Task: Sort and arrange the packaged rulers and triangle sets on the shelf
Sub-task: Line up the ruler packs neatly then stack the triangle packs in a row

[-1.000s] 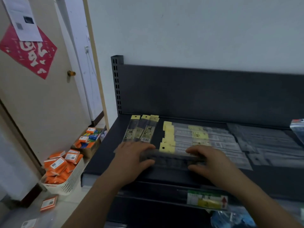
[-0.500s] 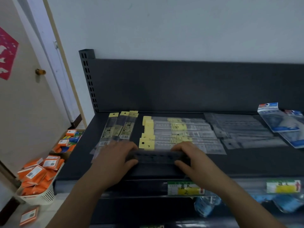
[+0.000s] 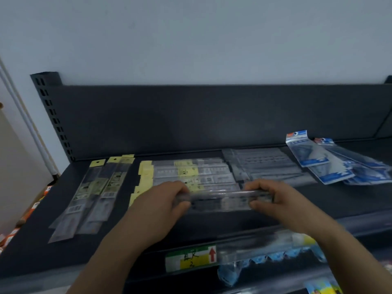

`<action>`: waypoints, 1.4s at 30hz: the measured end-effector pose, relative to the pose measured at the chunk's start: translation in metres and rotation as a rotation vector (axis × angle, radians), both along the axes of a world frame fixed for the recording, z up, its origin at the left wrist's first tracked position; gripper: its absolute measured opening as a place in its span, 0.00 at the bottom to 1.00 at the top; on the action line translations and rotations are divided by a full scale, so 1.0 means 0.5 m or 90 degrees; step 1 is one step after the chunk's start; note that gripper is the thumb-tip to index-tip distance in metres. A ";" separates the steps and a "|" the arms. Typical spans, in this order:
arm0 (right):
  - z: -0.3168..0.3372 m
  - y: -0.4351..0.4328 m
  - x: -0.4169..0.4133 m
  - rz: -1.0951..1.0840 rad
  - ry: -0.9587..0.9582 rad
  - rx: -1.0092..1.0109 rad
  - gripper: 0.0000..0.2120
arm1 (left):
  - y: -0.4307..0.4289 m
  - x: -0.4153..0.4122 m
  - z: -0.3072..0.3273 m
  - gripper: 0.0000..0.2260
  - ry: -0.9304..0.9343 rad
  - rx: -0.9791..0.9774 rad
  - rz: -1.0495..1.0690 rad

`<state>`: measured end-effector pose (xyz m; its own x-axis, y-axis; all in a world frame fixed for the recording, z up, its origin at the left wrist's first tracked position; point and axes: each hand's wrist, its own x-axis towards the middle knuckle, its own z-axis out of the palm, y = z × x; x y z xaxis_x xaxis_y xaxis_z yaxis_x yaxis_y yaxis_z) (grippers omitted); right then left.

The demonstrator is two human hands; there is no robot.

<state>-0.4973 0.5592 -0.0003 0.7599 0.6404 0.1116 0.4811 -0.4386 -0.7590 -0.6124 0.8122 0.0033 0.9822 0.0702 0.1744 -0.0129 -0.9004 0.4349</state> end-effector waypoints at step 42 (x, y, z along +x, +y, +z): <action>-0.076 -0.270 0.288 0.170 -0.160 -0.457 0.32 | -0.406 0.295 -0.097 0.31 0.257 0.242 0.066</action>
